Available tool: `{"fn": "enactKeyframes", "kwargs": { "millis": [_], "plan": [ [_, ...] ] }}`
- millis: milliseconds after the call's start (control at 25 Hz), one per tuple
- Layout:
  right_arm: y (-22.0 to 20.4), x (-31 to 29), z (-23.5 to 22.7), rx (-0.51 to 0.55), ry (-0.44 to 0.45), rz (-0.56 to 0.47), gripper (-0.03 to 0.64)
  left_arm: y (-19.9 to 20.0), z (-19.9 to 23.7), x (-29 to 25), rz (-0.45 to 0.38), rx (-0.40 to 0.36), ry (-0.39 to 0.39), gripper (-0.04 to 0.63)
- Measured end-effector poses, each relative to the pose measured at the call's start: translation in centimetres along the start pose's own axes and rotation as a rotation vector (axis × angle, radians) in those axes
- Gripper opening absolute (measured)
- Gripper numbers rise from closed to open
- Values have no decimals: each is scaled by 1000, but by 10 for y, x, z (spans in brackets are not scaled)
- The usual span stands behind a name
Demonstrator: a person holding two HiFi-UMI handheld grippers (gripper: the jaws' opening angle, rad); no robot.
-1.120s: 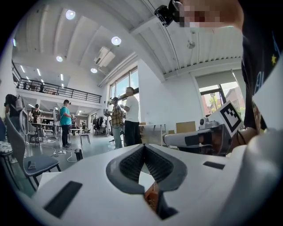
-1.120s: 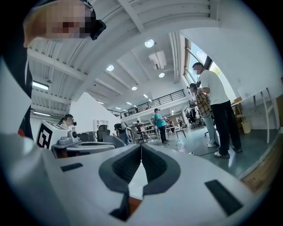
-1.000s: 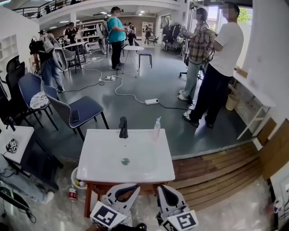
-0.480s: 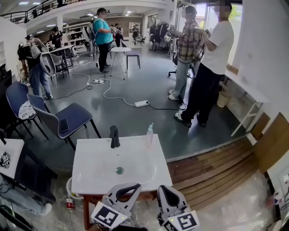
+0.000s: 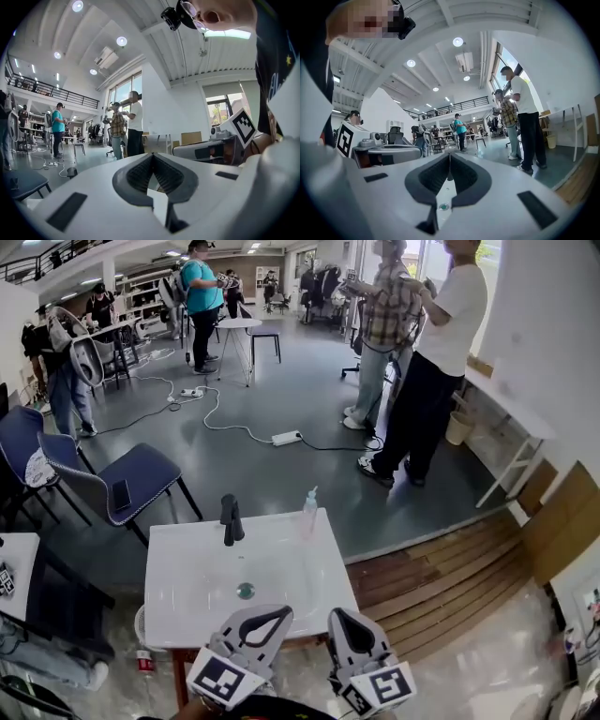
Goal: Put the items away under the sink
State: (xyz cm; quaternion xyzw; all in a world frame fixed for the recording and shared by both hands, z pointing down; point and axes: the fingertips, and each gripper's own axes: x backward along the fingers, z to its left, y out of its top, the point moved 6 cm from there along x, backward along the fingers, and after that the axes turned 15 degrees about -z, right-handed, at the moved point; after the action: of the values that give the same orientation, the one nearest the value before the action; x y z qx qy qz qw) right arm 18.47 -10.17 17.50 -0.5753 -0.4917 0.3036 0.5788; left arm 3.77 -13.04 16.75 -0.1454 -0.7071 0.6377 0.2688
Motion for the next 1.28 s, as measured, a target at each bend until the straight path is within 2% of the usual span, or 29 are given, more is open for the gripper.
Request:
{"fn": "enactKeyframes", "kwargs": {
  "millis": [560, 1280],
  "plan": [
    [-9, -54, -3, 50, 1, 21, 9, -14, 54, -13, -10, 21, 6, 8],
    [-26, -97, -10, 76, -100, 7, 9, -26, 106, -30, -5, 65, -46, 8]
  ]
}}
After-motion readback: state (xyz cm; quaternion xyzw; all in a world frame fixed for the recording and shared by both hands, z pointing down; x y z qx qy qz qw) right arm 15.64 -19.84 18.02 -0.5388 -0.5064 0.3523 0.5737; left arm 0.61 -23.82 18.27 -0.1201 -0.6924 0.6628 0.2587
